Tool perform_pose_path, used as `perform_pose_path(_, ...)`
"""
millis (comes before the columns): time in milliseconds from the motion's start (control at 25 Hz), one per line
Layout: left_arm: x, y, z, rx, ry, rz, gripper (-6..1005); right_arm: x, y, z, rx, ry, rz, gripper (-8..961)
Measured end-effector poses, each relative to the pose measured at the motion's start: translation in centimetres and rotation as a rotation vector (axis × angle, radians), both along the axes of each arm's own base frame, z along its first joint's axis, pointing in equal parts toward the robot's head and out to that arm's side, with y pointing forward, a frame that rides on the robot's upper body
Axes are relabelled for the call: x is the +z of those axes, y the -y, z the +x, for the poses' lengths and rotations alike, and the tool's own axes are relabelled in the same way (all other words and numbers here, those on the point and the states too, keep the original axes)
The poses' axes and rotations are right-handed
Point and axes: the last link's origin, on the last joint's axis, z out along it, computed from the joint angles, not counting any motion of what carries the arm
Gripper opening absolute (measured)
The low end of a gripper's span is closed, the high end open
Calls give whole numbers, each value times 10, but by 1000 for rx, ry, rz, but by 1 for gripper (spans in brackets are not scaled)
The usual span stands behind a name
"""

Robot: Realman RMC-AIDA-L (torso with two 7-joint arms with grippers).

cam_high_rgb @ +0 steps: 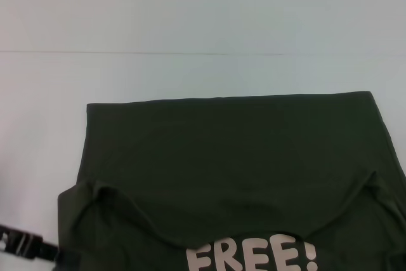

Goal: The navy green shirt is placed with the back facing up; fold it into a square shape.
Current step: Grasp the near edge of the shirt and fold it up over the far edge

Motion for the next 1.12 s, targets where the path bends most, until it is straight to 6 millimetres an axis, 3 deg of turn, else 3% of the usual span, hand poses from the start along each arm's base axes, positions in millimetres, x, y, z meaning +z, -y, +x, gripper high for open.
perform_pose_path(200,21,-19,0,67,106,217,57,23,-8,3,-105,-188,188,31)
perform_pose_path(560,26,-48,-10,208,192,490,64,38,-31,13,-239,-311,490,31)
perform_pose_path(880,12,-76,-21,255,176,668,70,18,-66,15,-310,-308,702,31)
perform_pose_path(1120,-14,-97,-18,210,151,791,74,0,-91,6,-304,-273,803,31)
